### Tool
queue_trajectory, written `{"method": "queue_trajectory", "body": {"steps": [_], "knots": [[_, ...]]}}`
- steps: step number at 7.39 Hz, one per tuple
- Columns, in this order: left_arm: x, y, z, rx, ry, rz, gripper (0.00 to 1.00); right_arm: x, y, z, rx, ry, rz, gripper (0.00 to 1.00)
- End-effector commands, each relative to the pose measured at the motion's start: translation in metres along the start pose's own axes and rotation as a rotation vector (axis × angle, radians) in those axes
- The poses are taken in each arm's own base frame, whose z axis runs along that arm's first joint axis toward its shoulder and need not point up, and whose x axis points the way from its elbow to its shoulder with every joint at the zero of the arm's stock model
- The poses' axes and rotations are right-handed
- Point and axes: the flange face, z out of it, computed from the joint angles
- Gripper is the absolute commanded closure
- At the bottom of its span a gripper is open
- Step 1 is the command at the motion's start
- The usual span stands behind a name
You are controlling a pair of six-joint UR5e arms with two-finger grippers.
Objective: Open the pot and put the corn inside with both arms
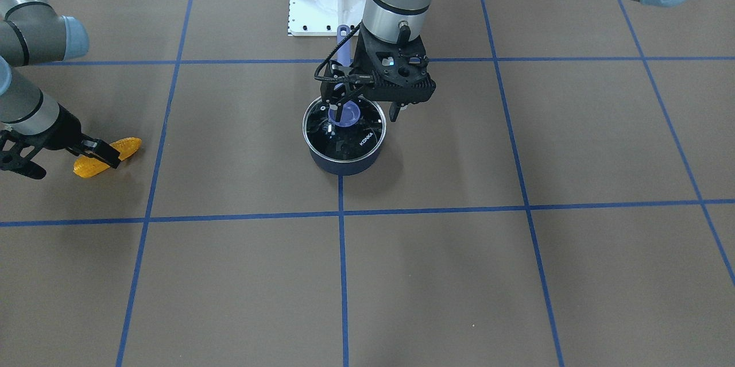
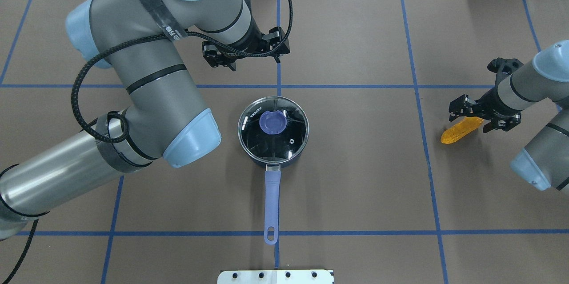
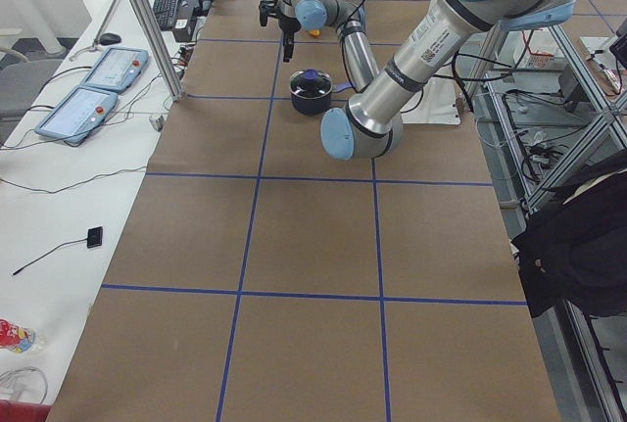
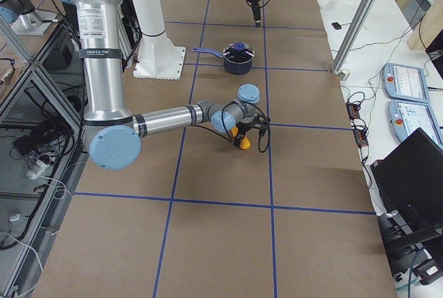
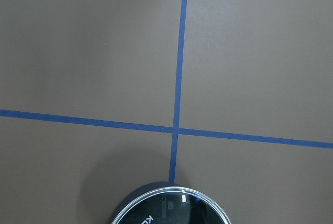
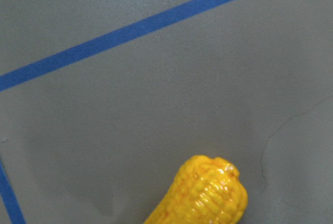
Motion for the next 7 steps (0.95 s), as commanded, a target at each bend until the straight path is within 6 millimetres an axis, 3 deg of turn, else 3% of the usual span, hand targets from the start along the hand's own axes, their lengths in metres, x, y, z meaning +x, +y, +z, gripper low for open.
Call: {"method": "queue_trajectory", "body": {"steps": [1,3,7], "knots": [[0.006,-0.002,0.002,0.001,-0.004,0.003,0.02,-0.015,-0.001,-0.006,0.006,-0.020,0.011,0.26],[0.004,-0.006,0.014,-0.007,-0.026,0.001,0.02,-0.018,-0.002,-0.006,0.006,-0.023,0.026,0.48],[0.007,0.004,0.031,-0.025,-0.041,0.010,0.02,-0.034,-0.001,-0.016,0.003,-0.048,0.013,0.61]]}}
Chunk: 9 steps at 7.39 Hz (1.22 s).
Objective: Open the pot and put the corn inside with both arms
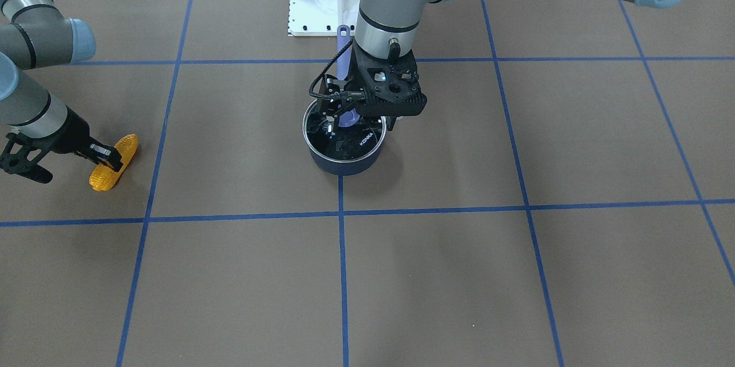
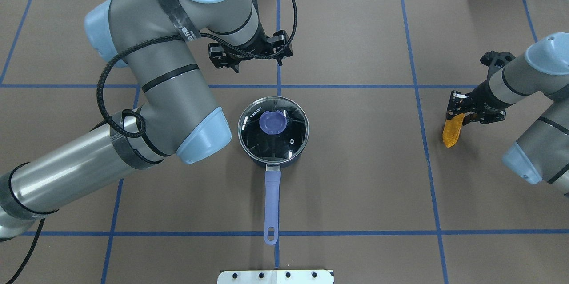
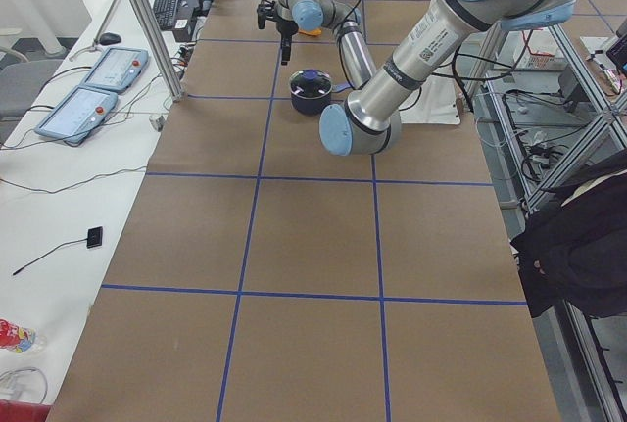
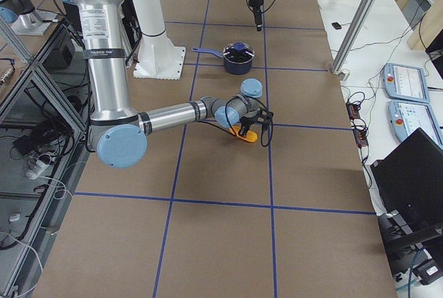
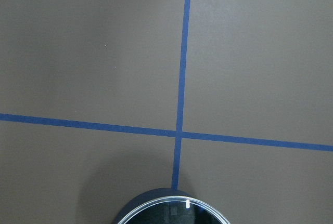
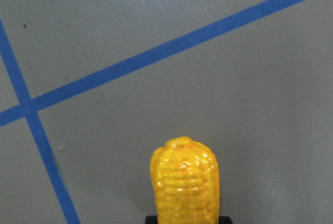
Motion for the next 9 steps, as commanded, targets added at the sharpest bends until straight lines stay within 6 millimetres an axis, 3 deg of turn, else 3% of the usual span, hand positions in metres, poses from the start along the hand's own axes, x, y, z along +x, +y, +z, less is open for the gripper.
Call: {"method": "queue_trajectory", "body": {"steps": [1,2,4,7,9], "knots": [[0.003,0.004,0.012,-0.011,-0.014,0.003,0.02,-0.017,-0.004,-0.015,0.005,-0.030,-0.006,0.62],[0.003,0.005,0.013,-0.012,-0.014,0.005,0.02,-0.017,-0.004,-0.015,0.005,-0.029,-0.007,0.68],[0.004,0.013,0.035,-0.024,-0.044,0.039,0.02,-0.018,-0.011,-0.027,0.008,-0.050,0.002,0.69],[0.013,0.044,0.058,-0.068,-0.057,0.064,0.02,-0.023,-0.024,-0.043,0.025,-0.074,0.013,0.69],[0.018,0.064,0.067,-0.089,-0.059,0.084,0.02,-0.039,-0.034,-0.055,0.033,-0.068,0.031,0.69]]}}
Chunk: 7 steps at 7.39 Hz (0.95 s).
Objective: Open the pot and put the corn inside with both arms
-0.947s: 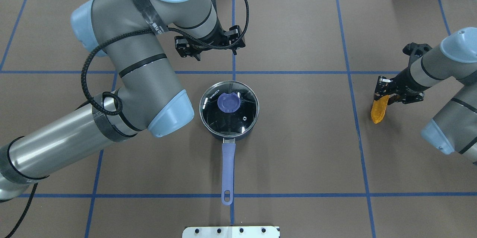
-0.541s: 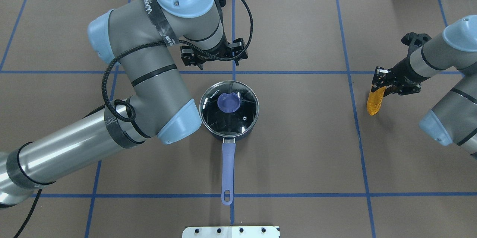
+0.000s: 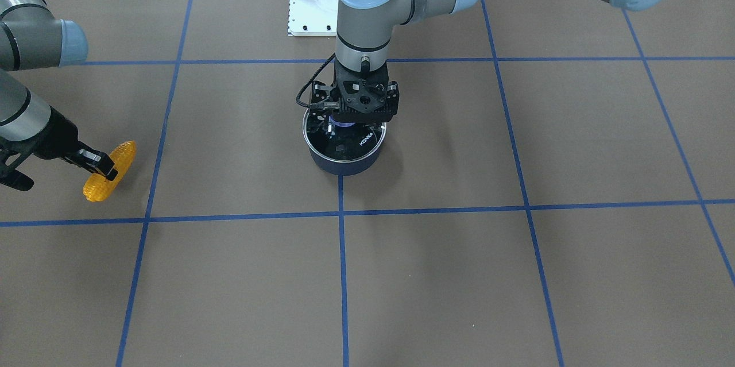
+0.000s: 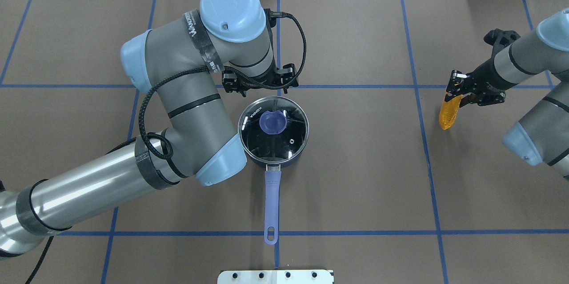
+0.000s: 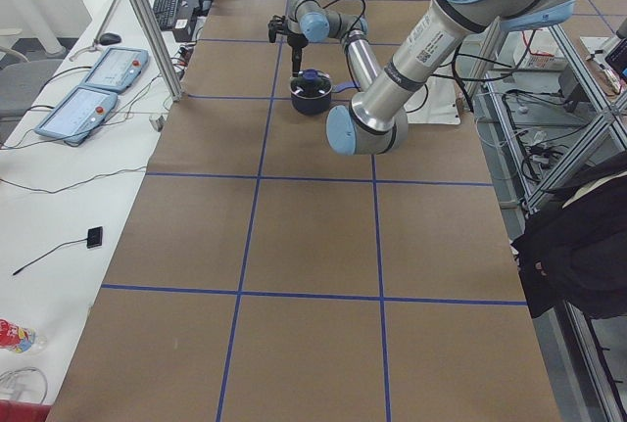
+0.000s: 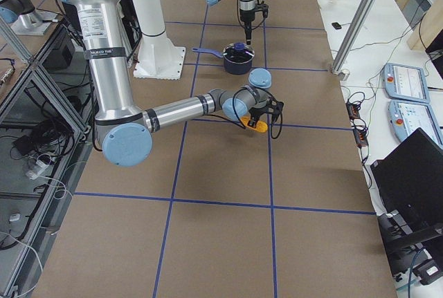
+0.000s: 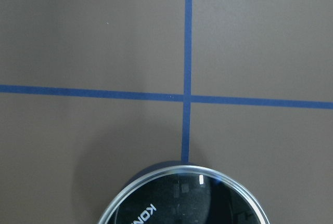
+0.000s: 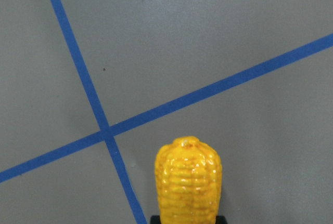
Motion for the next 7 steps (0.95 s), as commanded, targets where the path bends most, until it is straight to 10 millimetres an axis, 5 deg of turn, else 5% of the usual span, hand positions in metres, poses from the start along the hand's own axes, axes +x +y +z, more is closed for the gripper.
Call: {"method": "queue_trajectory", "body": {"steps": [1,7], "knots": [[0.010,0.027,0.018,-0.014,-0.013,0.030,0.02,-0.022,-0.011,-0.015,0.006,-0.001,0.017,0.69],[0.006,0.039,0.037,-0.035,-0.033,0.040,0.12,-0.023,-0.016,-0.020,0.006,-0.011,0.010,0.69]]}}
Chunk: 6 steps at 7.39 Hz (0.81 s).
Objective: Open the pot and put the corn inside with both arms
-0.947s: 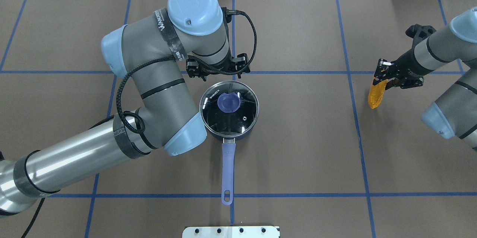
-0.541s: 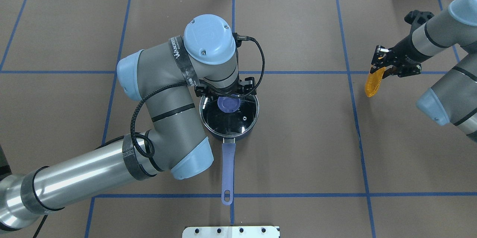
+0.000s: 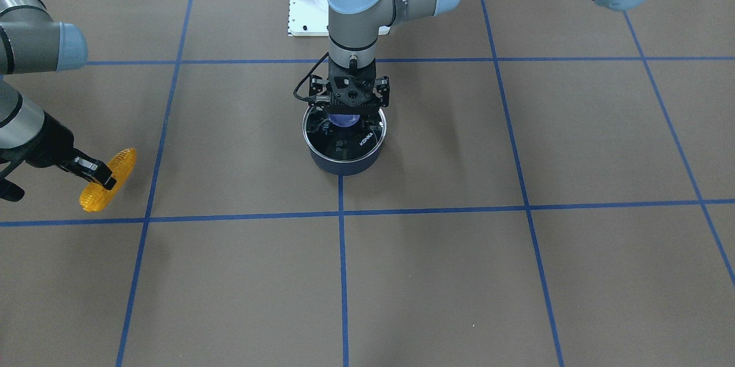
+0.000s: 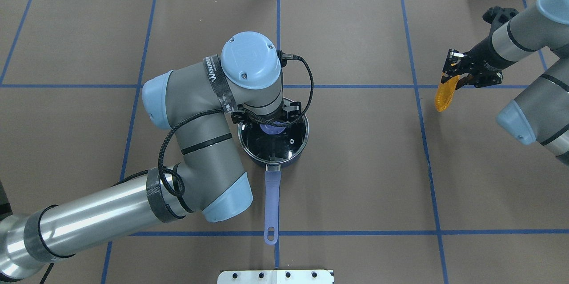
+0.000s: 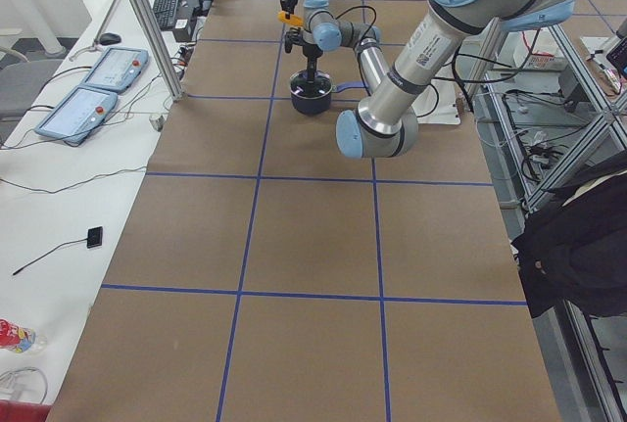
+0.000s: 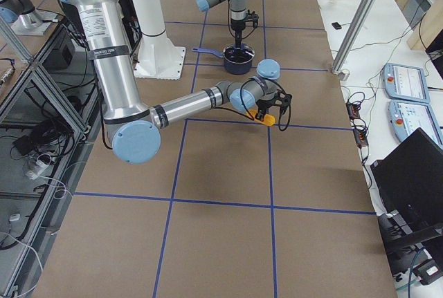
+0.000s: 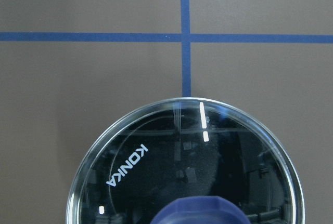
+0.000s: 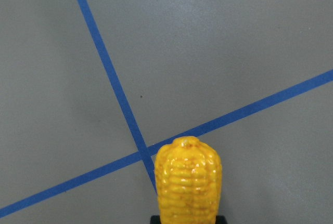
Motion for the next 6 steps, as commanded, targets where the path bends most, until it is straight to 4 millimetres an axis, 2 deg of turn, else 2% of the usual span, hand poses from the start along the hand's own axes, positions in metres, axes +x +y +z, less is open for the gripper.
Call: {"method": "queue_trajectory", "body": {"steps": [1,4,6], "knots": [[0.0028,-0.0004,0.0006,-0.001,0.000,0.007,0.13,0.0022,-0.0013,0.0020,-0.002,0.003,0.000,0.69],[0.0035,-0.0003,0.0006,-0.004,0.001,0.023,0.35,0.0024,-0.0017,0.0024,0.000,0.003,-0.001,0.69],[0.0044,0.0005,-0.0030,-0.001,0.008,0.025,0.40,0.0014,-0.0009,0.0013,-0.001,0.000,0.002,0.69]]}}
